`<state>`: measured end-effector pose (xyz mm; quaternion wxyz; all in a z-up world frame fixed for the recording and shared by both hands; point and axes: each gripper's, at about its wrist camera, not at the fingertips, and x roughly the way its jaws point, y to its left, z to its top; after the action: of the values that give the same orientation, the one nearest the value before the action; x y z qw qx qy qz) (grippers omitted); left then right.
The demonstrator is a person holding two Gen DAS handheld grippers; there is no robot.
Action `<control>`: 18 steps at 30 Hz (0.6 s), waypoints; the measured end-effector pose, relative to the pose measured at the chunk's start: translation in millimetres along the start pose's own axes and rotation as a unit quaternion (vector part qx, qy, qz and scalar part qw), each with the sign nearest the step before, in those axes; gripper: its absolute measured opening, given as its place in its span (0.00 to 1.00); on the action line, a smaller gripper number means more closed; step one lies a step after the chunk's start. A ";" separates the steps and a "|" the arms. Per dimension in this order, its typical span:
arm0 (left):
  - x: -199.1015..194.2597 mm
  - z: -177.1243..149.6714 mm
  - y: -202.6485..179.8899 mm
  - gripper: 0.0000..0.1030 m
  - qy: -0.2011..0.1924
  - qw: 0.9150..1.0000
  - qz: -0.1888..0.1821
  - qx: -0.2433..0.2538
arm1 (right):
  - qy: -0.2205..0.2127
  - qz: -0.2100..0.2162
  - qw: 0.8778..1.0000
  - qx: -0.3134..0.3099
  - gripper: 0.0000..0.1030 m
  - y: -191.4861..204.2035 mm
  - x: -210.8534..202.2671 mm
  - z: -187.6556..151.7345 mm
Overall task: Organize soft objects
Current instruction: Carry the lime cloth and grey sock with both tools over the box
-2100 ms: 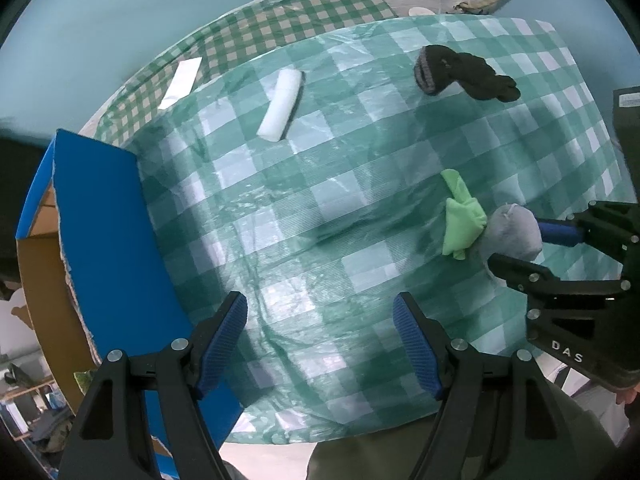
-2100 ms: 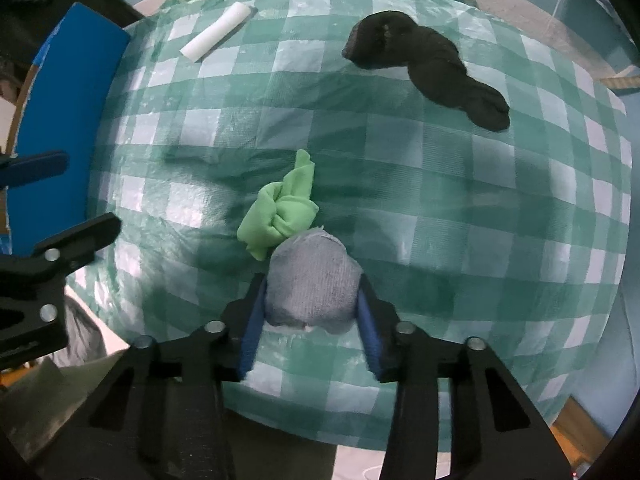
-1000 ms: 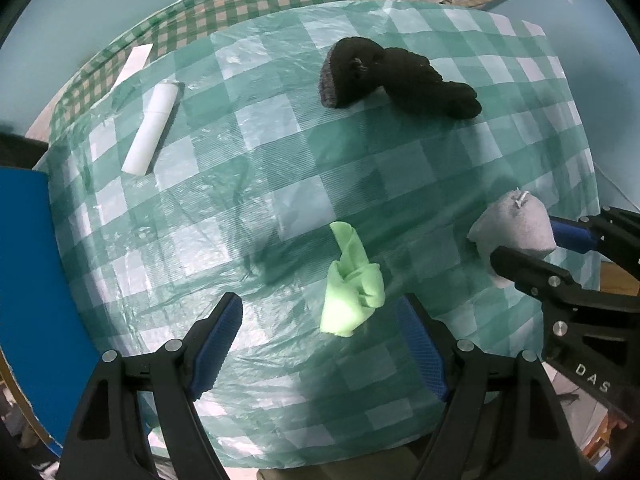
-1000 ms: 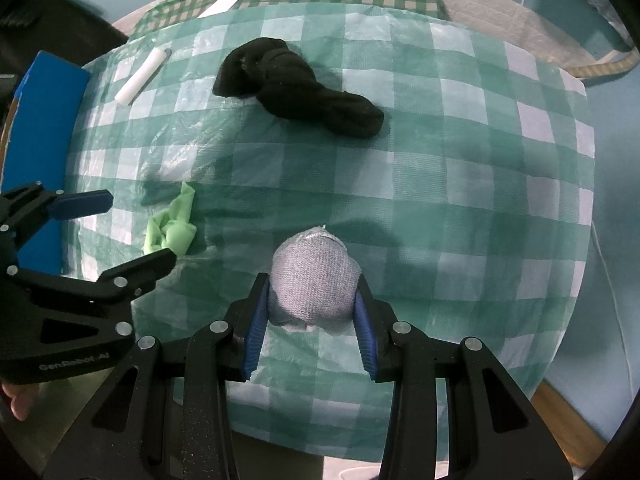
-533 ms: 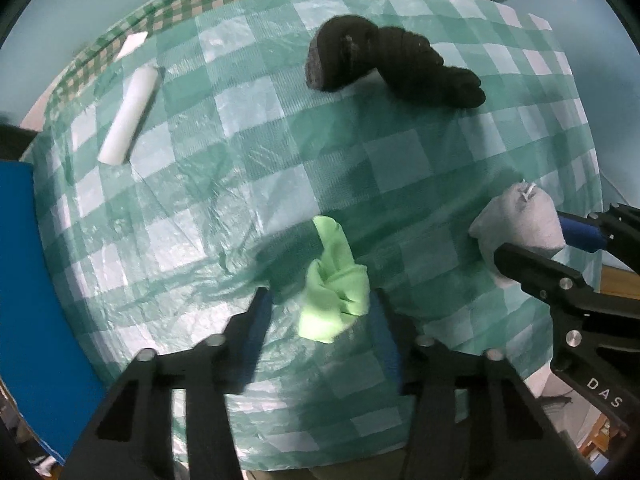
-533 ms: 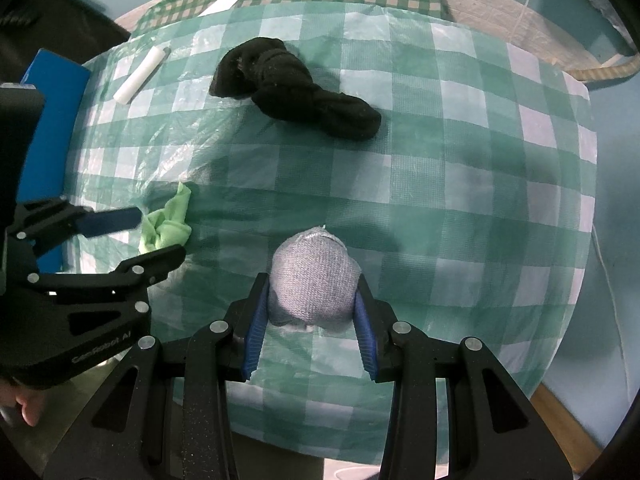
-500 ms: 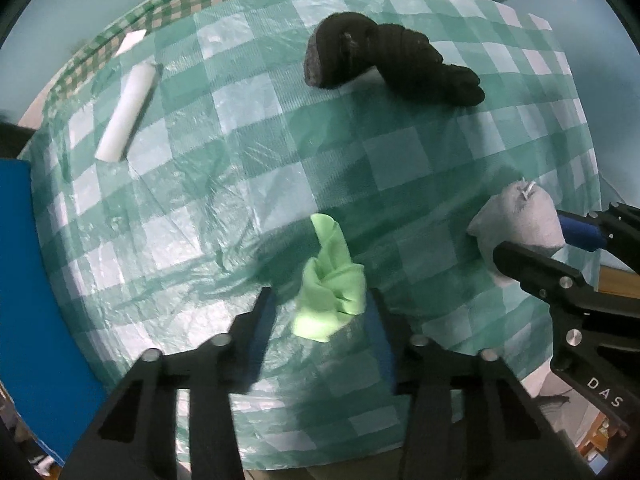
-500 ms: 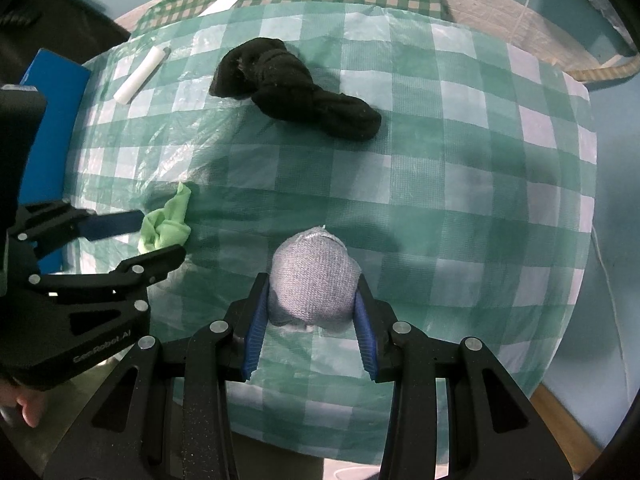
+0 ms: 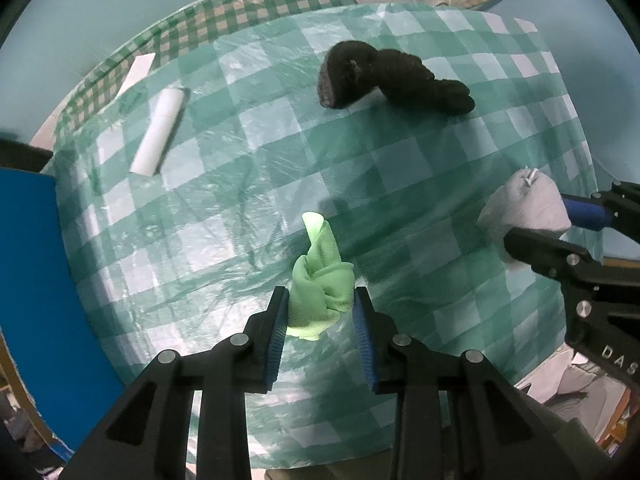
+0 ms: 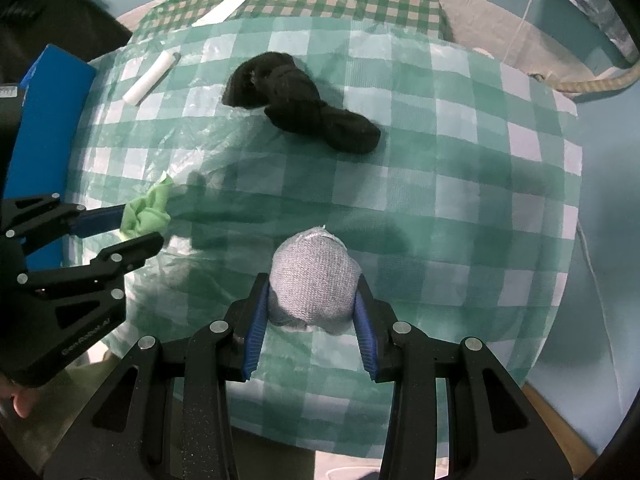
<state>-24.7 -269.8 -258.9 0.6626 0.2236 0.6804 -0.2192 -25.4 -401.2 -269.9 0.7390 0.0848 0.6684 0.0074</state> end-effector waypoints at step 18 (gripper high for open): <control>-51.7 -16.8 22.1 0.31 -0.043 0.999 0.026 -0.002 | -0.028 -0.011 0.999 -0.015 0.38 24.6 -53.5 10.3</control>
<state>-23.9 -242.8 -206.9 0.6971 0.2302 0.6457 -0.2101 -18.3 -384.8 -212.9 0.7584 0.0669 0.6483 0.0068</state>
